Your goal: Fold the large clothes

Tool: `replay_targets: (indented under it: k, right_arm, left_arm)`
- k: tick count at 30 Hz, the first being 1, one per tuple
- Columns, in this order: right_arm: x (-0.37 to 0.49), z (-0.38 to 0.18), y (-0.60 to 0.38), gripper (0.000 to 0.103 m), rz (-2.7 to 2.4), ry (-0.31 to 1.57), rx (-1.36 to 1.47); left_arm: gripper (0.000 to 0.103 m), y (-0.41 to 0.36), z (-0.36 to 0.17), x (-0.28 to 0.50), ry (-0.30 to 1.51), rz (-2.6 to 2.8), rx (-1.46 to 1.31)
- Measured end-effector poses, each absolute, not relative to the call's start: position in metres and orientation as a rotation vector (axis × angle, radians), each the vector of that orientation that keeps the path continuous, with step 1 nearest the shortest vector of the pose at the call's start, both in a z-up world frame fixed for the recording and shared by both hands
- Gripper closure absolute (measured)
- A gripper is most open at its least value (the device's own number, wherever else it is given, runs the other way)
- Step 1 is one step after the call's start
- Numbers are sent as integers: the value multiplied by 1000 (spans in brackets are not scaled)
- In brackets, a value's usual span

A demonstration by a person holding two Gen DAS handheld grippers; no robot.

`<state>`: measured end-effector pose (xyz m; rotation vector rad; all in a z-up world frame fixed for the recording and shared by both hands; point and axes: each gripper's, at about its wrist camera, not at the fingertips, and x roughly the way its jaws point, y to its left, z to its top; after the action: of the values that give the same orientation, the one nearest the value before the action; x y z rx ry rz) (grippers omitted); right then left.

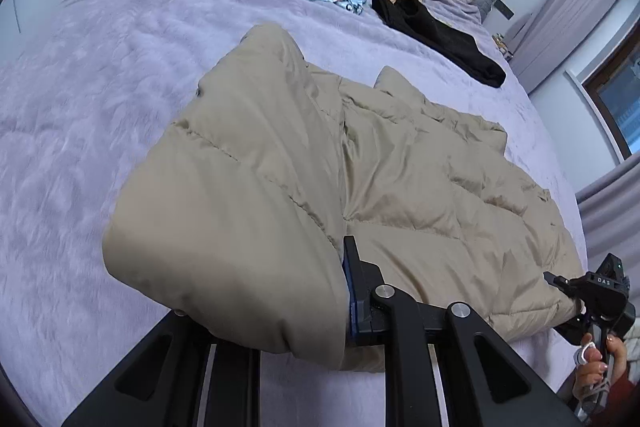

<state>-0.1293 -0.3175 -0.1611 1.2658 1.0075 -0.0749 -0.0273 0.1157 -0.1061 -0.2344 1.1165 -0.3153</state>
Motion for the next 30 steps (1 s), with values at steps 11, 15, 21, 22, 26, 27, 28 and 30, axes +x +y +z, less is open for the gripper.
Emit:
replay_targets:
  k: [11, 15, 21, 22, 26, 27, 28, 30]
  right_arm:
    - [-158, -183, -333, 72, -86, 1129, 1211]
    - [-163, -180, -336, 62, -94, 1164, 1187]
    - [-180, -164, -334, 56, -114, 1225, 1075]
    - [-184, -162, -336, 56, -117, 1232, 1060]
    - [-189, -153, -333, 55, -132, 1252, 1026]
    - [-189, -150, -330, 54, -137, 1261, 1009]
    - [-190, -146, -328, 53, -141, 1271, 988]
    - [-190, -134, -323, 53, -137, 1291, 941]
  left_arm:
    - [82, 135, -121, -82, 1249, -204, -220]
    - [82, 144, -101, -85, 1234, -136, -201]
    - [82, 160, -66, -93, 1129, 1, -173]
    - [82, 162, -64, -91, 1125, 4, -184]
    - [82, 152, -84, -73, 1149, -9, -103]
    - [82, 147, -95, -69, 1179, -4, -73]
    - [82, 146, -109, -65, 1214, 3, -54]
    - [82, 146, -137, -60, 1255, 9, -37]
